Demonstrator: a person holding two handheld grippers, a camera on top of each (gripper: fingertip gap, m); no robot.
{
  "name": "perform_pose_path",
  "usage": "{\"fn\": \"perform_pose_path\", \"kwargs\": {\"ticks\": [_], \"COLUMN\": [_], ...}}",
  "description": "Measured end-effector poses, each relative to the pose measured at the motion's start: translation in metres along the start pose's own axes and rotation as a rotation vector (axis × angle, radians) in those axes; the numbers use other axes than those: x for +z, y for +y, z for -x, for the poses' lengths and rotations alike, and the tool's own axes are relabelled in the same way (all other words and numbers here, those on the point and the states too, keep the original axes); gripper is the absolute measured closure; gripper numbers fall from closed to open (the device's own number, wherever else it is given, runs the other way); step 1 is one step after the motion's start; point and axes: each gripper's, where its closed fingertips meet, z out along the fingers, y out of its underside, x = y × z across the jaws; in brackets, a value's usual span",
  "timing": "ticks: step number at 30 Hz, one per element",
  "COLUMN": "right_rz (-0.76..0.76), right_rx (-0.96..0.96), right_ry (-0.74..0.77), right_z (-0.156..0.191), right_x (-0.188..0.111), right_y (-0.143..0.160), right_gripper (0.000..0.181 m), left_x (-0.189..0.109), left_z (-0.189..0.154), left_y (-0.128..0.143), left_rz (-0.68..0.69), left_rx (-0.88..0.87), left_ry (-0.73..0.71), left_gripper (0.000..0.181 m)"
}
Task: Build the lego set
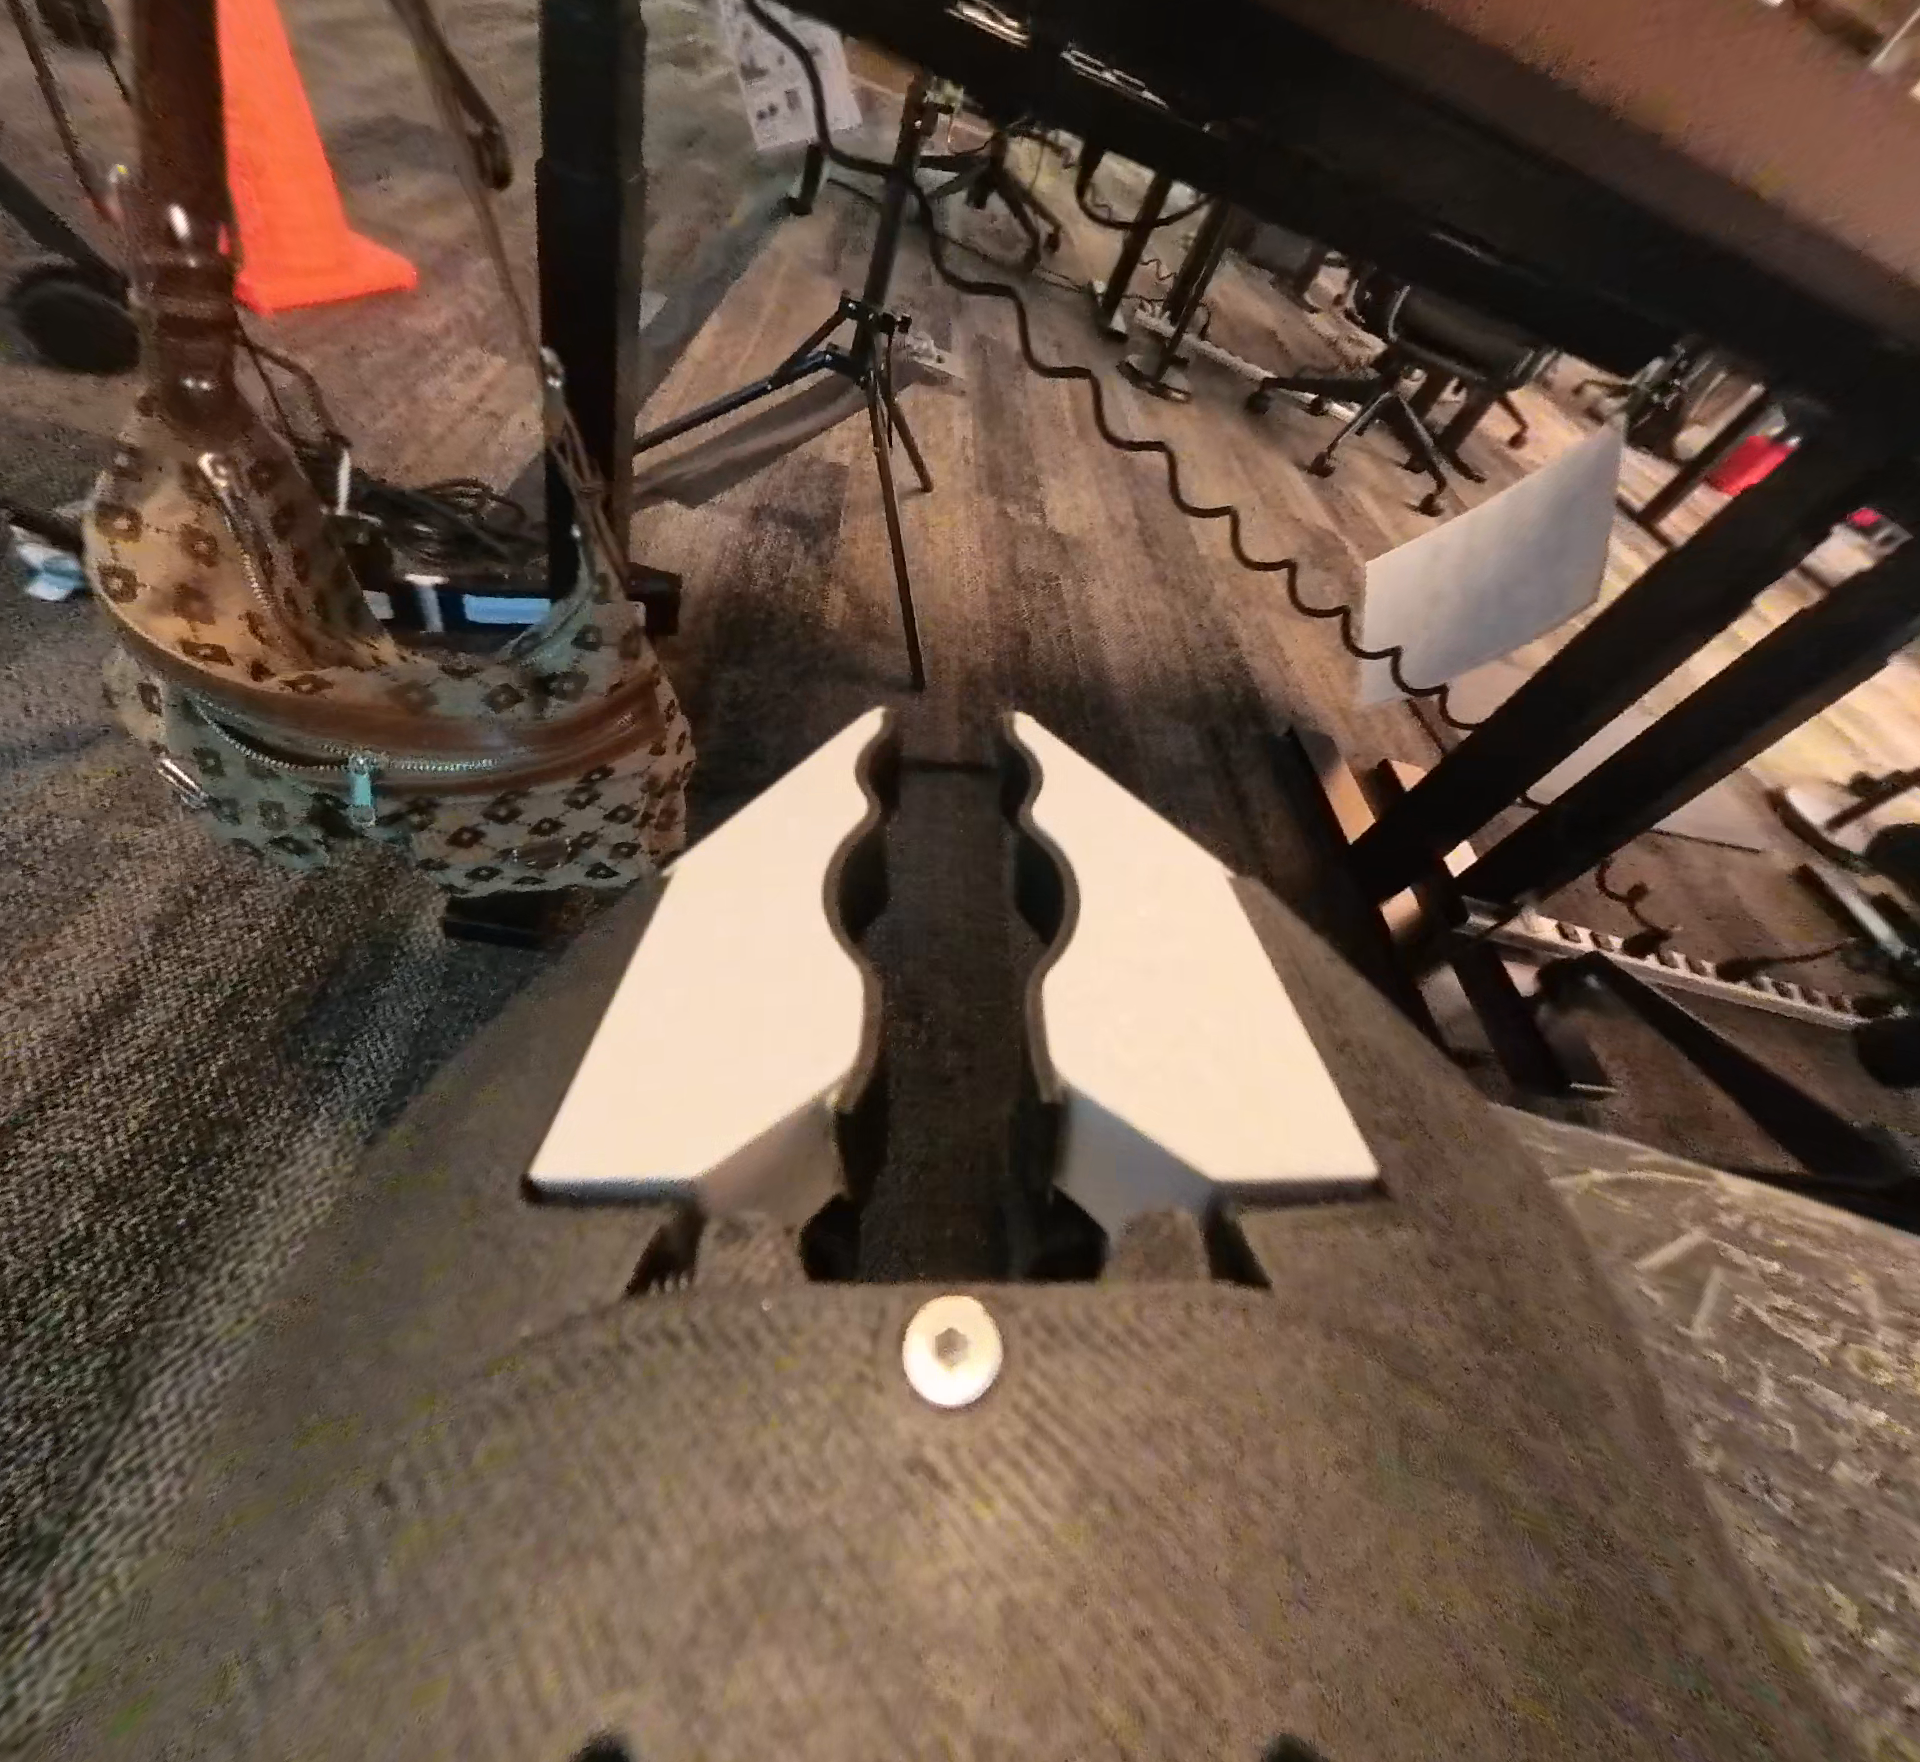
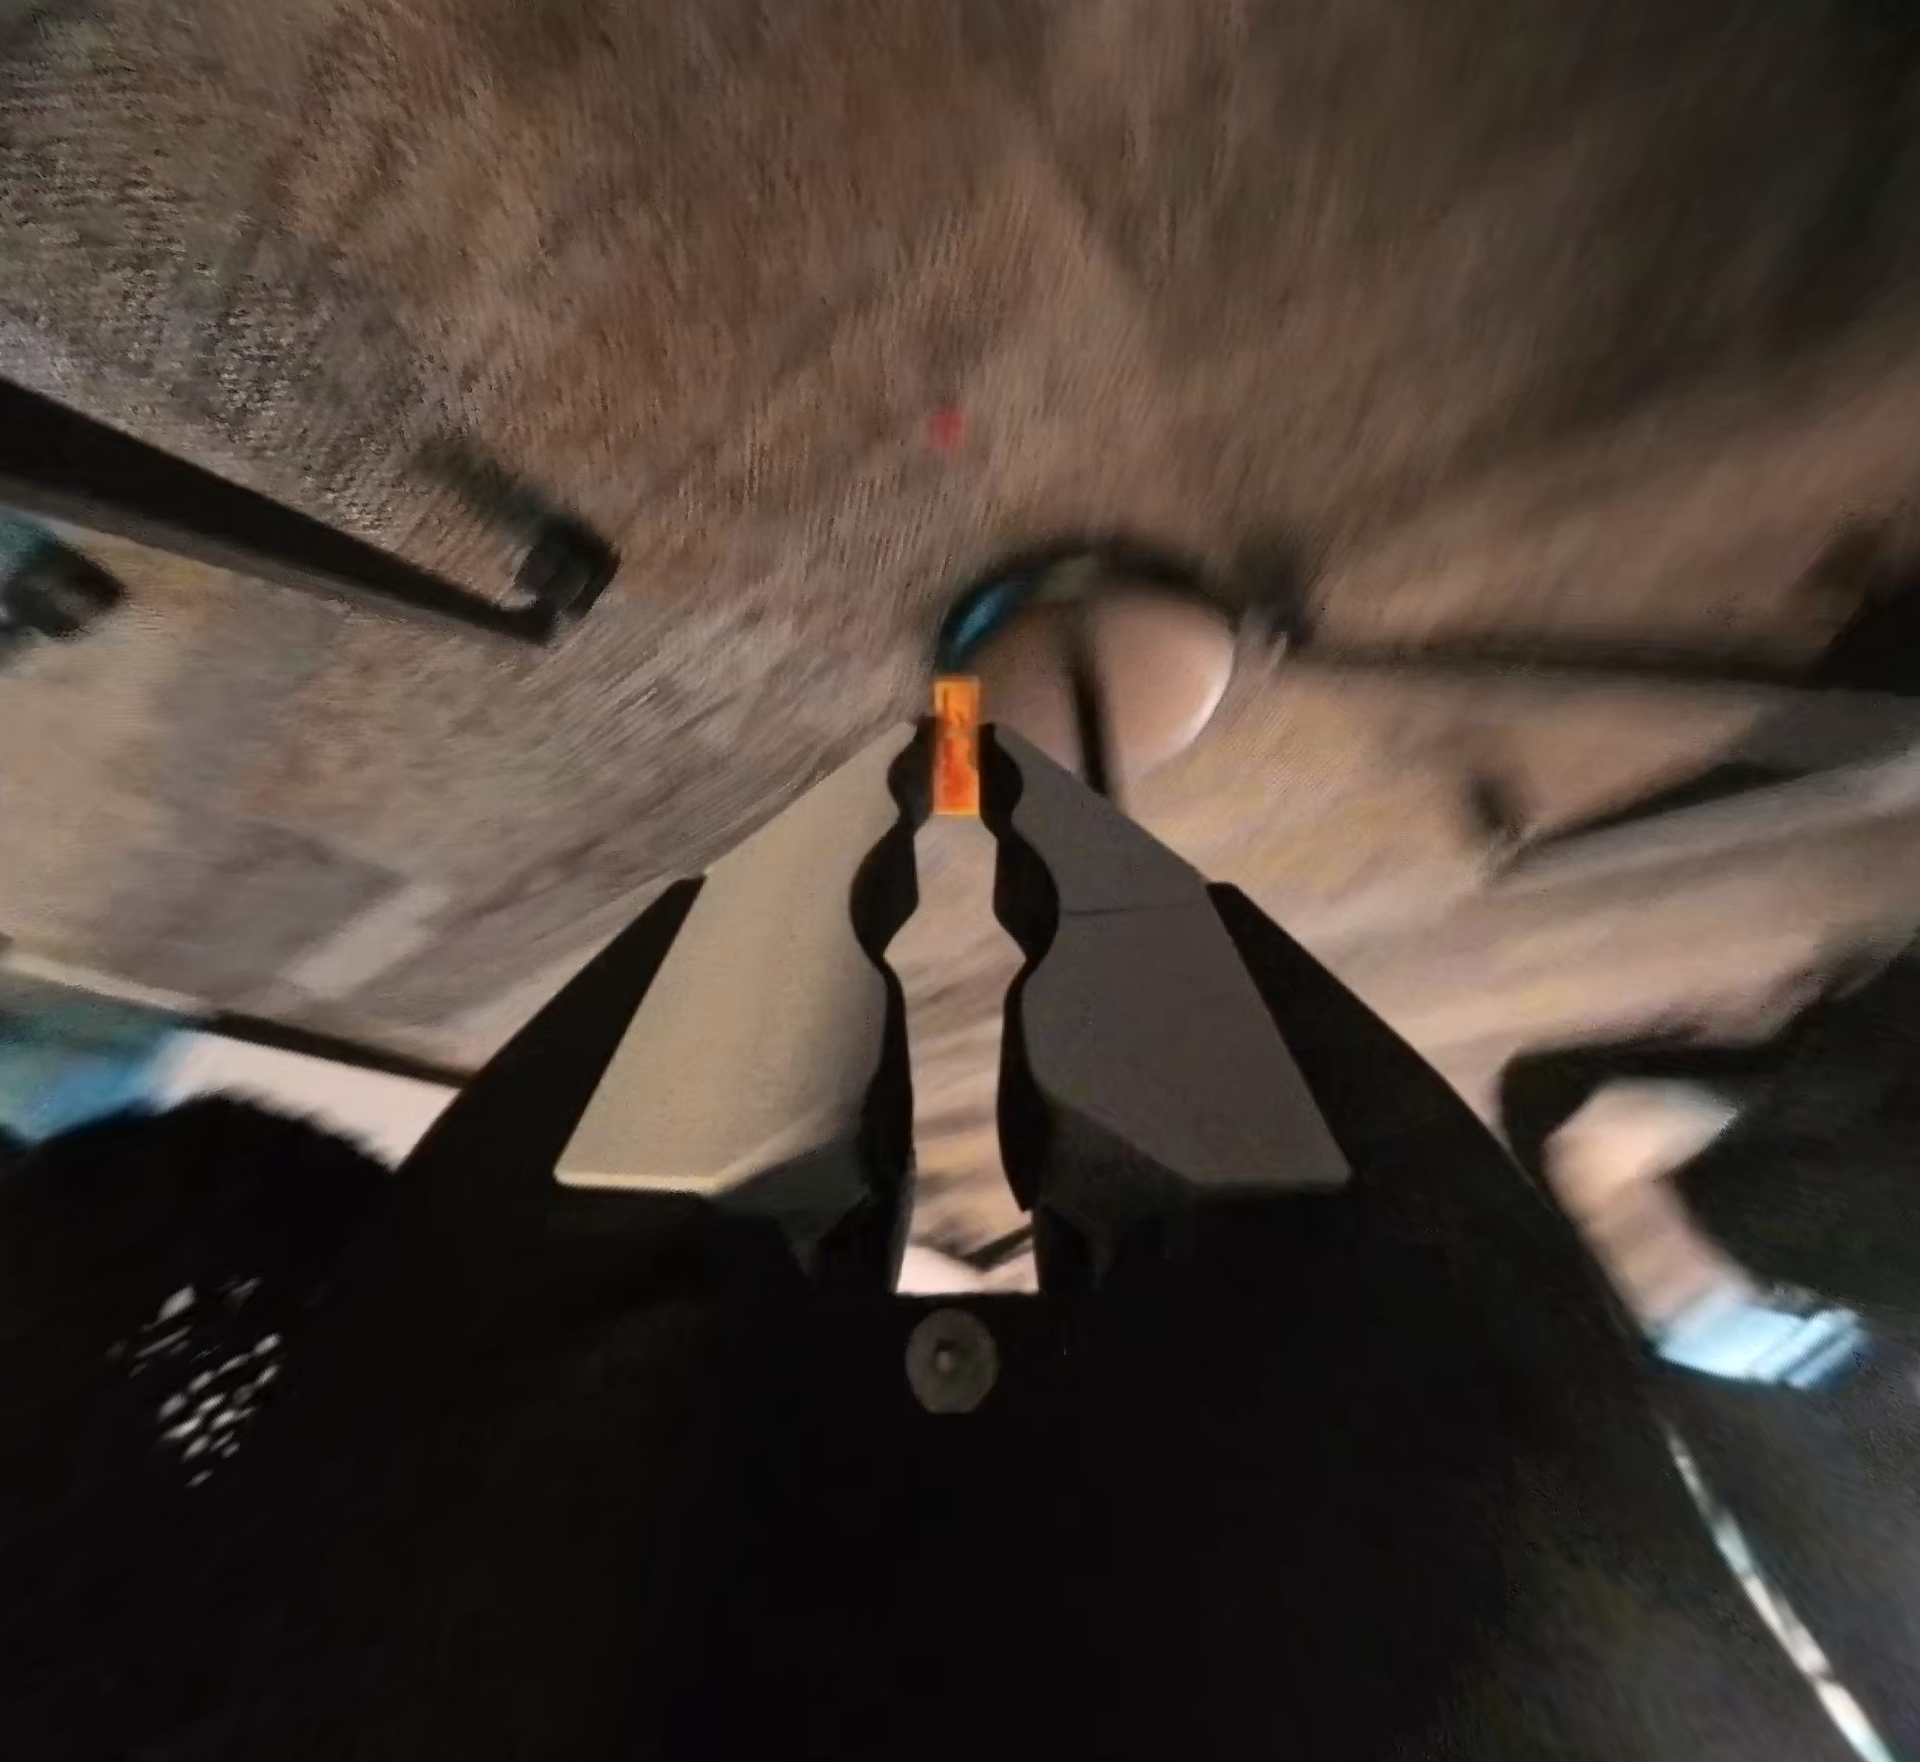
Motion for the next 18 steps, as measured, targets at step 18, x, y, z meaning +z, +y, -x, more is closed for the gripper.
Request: {"fn": "perform_pose_path", "kwargs": {"ticks": [18], "right_rz": [-1.756], "right_rx": [0.415], "right_ry": [0.984], "right_z": [-0.165], "right_x": [-0.517], "right_y": [0.03], "right_gripper": [0.175], "left_x": [-0.068], "left_z": [-0.058], "left_y": [-0.073], "left_rz": [-0.251], "left_rx": [0.123], "left_ry": [0.018], "left_gripper": [0.158]}}
